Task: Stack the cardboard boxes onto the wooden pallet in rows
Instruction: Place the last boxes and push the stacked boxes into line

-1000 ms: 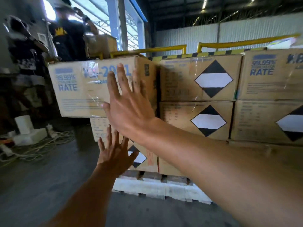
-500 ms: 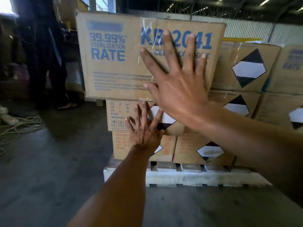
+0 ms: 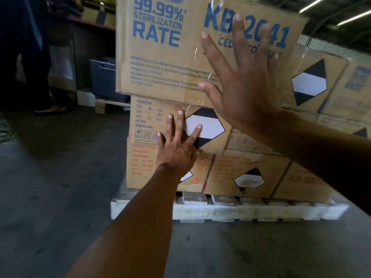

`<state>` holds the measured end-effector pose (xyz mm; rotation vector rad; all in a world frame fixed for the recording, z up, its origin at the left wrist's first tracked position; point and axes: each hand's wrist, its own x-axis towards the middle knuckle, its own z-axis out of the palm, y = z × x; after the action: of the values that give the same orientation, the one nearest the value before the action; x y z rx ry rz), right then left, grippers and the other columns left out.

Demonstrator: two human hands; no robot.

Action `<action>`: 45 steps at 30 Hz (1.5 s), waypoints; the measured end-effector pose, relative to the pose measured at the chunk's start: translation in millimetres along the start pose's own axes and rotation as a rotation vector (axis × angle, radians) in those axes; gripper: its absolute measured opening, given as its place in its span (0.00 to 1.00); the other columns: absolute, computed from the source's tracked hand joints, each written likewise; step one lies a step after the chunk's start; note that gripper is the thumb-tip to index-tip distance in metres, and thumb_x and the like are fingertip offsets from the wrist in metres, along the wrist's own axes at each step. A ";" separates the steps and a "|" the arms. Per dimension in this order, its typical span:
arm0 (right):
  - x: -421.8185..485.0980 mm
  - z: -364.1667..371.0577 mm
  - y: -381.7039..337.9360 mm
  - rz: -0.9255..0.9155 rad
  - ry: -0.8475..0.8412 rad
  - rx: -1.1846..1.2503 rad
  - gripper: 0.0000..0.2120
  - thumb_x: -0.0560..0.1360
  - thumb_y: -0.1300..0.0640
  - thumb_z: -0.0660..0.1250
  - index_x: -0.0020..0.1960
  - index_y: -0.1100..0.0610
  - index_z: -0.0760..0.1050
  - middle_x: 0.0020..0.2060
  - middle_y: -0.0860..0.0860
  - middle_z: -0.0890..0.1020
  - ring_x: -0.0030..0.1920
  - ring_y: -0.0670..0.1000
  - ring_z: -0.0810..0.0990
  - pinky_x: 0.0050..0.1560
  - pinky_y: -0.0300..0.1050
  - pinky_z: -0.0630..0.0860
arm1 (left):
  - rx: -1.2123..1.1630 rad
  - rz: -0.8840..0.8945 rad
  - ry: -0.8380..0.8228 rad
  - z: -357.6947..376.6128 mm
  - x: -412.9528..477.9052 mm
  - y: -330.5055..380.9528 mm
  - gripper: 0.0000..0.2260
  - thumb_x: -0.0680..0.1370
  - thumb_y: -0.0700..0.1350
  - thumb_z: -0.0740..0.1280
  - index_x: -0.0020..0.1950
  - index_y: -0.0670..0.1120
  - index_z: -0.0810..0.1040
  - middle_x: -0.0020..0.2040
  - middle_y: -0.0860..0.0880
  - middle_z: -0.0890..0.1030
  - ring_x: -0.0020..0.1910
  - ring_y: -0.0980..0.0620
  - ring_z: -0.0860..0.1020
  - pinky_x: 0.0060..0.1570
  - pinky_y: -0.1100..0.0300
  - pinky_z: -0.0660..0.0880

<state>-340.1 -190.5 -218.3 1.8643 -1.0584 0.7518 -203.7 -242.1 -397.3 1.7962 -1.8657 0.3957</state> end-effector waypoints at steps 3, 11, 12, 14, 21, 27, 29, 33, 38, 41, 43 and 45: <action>6.6 9.8 -1.7 -0.020 0.007 0.005 0.36 0.79 0.35 0.57 0.82 0.43 0.48 0.81 0.60 0.48 0.76 0.76 0.46 0.67 0.81 0.57 | -0.016 0.019 -0.027 -0.9 8.1 -11.0 0.34 0.81 0.60 0.60 0.80 0.64 0.42 0.74 0.47 0.20 0.76 0.39 0.27 0.74 0.31 0.50; 22.1 43.0 1.8 -0.030 0.035 0.038 0.35 0.80 0.34 0.57 0.82 0.42 0.48 0.81 0.60 0.47 0.76 0.76 0.46 0.65 0.81 0.56 | -0.023 0.007 -0.081 0.9 23.8 -19.1 0.34 0.81 0.62 0.59 0.79 0.65 0.40 0.72 0.50 0.18 0.74 0.42 0.23 0.73 0.32 0.55; 23.9 47.8 3.1 -0.030 0.039 0.042 0.35 0.79 0.35 0.57 0.82 0.43 0.48 0.81 0.60 0.47 0.76 0.77 0.46 0.65 0.81 0.56 | -0.018 0.009 -0.079 1.8 23.4 -19.3 0.34 0.81 0.62 0.59 0.79 0.65 0.40 0.72 0.50 0.17 0.74 0.42 0.23 0.74 0.32 0.55; 28.6 57.6 6.1 -0.024 0.031 0.055 0.35 0.79 0.35 0.57 0.82 0.42 0.49 0.81 0.59 0.47 0.76 0.77 0.46 0.65 0.81 0.56 | -0.009 0.012 -0.072 3.5 22.3 -19.4 0.34 0.81 0.62 0.58 0.79 0.65 0.39 0.72 0.50 0.17 0.74 0.42 0.23 0.74 0.32 0.55; 51.1 95.6 5.7 -0.006 -0.036 0.100 0.35 0.80 0.35 0.56 0.81 0.40 0.44 0.81 0.57 0.41 0.77 0.74 0.40 0.67 0.81 0.52 | 0.003 -0.008 -0.060 8.1 22.0 -15.7 0.35 0.81 0.62 0.58 0.79 0.64 0.38 0.72 0.49 0.17 0.74 0.40 0.24 0.75 0.34 0.52; 65.4 116.6 0.8 0.023 -0.074 0.123 0.35 0.81 0.37 0.56 0.81 0.40 0.42 0.81 0.56 0.40 0.77 0.73 0.39 0.67 0.81 0.52 | 0.026 0.007 -0.047 10.7 21.2 -18.5 0.35 0.80 0.63 0.58 0.79 0.64 0.37 0.73 0.48 0.19 0.75 0.40 0.25 0.75 0.35 0.54; 69.2 121.4 -0.9 0.032 -0.087 0.136 0.35 0.81 0.37 0.56 0.81 0.40 0.41 0.81 0.55 0.39 0.77 0.73 0.38 0.68 0.81 0.52 | 0.040 0.020 -0.046 11.8 21.1 -21.6 0.35 0.81 0.62 0.58 0.79 0.64 0.38 0.73 0.48 0.19 0.75 0.41 0.25 0.75 0.35 0.55; 70.7 126.0 -4.2 0.041 -0.102 0.137 0.34 0.81 0.37 0.56 0.81 0.40 0.41 0.81 0.55 0.40 0.77 0.73 0.39 0.68 0.80 0.52 | 0.041 0.033 -0.045 13.3 18.9 -27.3 0.34 0.81 0.61 0.59 0.79 0.65 0.39 0.73 0.50 0.19 0.75 0.43 0.24 0.75 0.37 0.57; 73.3 120.7 -2.6 0.034 -0.158 0.168 0.35 0.81 0.38 0.57 0.80 0.38 0.39 0.81 0.53 0.36 0.77 0.71 0.35 0.69 0.78 0.50 | 0.056 0.021 -0.094 6.1 19.6 -25.0 0.34 0.81 0.61 0.59 0.79 0.65 0.39 0.73 0.50 0.18 0.75 0.44 0.24 0.74 0.35 0.57; 75.9 111.9 0.4 0.031 -0.224 0.222 0.38 0.81 0.40 0.61 0.79 0.36 0.37 0.80 0.51 0.33 0.77 0.70 0.32 0.71 0.76 0.49 | 0.086 0.017 -0.136 -2.2 20.1 -24.1 0.34 0.81 0.61 0.58 0.79 0.64 0.39 0.73 0.50 0.19 0.76 0.43 0.26 0.73 0.34 0.57; 73.6 106.2 2.0 0.008 -0.277 0.221 0.41 0.79 0.39 0.63 0.80 0.37 0.38 0.79 0.51 0.32 0.76 0.70 0.32 0.73 0.74 0.48 | 0.078 0.015 -0.159 -8.3 16.6 -26.3 0.34 0.81 0.61 0.58 0.79 0.65 0.38 0.75 0.50 0.21 0.77 0.43 0.28 0.74 0.34 0.54; 73.7 99.5 8.4 -0.036 -0.330 0.200 0.41 0.78 0.36 0.63 0.81 0.39 0.41 0.80 0.53 0.34 0.77 0.71 0.34 0.77 0.69 0.44 | 0.047 -0.004 -0.189 -14.4 11.0 -30.3 0.35 0.81 0.61 0.59 0.78 0.67 0.36 0.76 0.51 0.23 0.78 0.43 0.31 0.75 0.33 0.52</action>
<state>-304.4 -308.2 -202.3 2.2278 -1.1841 0.5560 -171.4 -245.9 -383.7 1.9268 -1.9945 0.2783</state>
